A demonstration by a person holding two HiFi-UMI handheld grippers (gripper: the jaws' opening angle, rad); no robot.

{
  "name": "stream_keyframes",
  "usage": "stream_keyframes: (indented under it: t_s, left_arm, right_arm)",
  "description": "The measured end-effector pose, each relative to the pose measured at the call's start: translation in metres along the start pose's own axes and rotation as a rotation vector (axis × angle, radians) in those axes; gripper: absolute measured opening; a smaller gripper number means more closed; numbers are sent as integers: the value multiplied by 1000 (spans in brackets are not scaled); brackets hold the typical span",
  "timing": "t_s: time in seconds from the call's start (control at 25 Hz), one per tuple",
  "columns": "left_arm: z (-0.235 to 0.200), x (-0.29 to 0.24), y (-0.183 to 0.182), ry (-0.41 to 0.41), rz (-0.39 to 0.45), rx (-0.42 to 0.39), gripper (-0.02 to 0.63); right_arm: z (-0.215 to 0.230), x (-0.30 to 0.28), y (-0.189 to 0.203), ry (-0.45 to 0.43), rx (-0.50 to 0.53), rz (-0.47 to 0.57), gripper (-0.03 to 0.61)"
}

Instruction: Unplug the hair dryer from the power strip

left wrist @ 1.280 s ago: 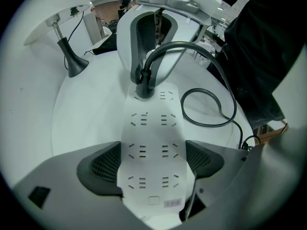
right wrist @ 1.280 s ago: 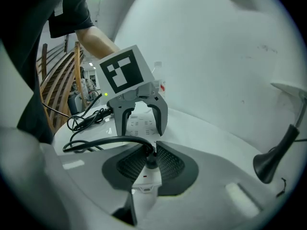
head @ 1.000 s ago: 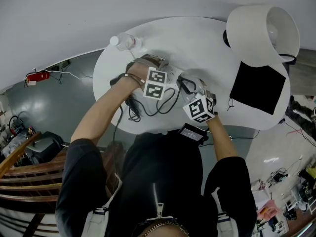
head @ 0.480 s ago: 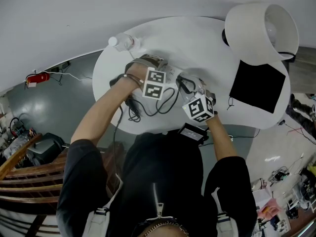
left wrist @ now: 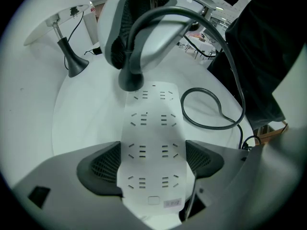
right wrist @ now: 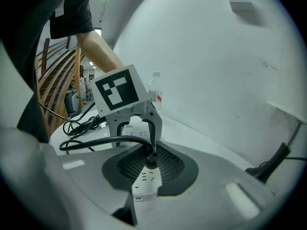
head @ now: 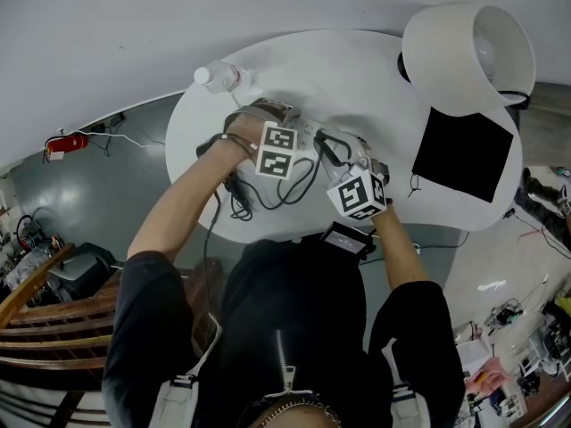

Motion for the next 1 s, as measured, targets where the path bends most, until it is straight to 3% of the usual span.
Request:
stream_keyframes:
  t_s: [0.56,1.0]
  left_arm:
    - [2,0,-2,-2,-2,-2,419]
    - [8,9,0,-54,18,41,419]
  right_arm:
    - [-8,9,11,-4,-50,-32,60]
    - [-13,18,10,32,-41,-39,60]
Point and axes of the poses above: the fingertips, and each gripper's own axes: x backward along the fingers, z to its right, y out of its underside, the point moved 10 cm from there along x, backward along the fingers, and after that the axes turned 5 degrees about x, right-handed, at the moved point
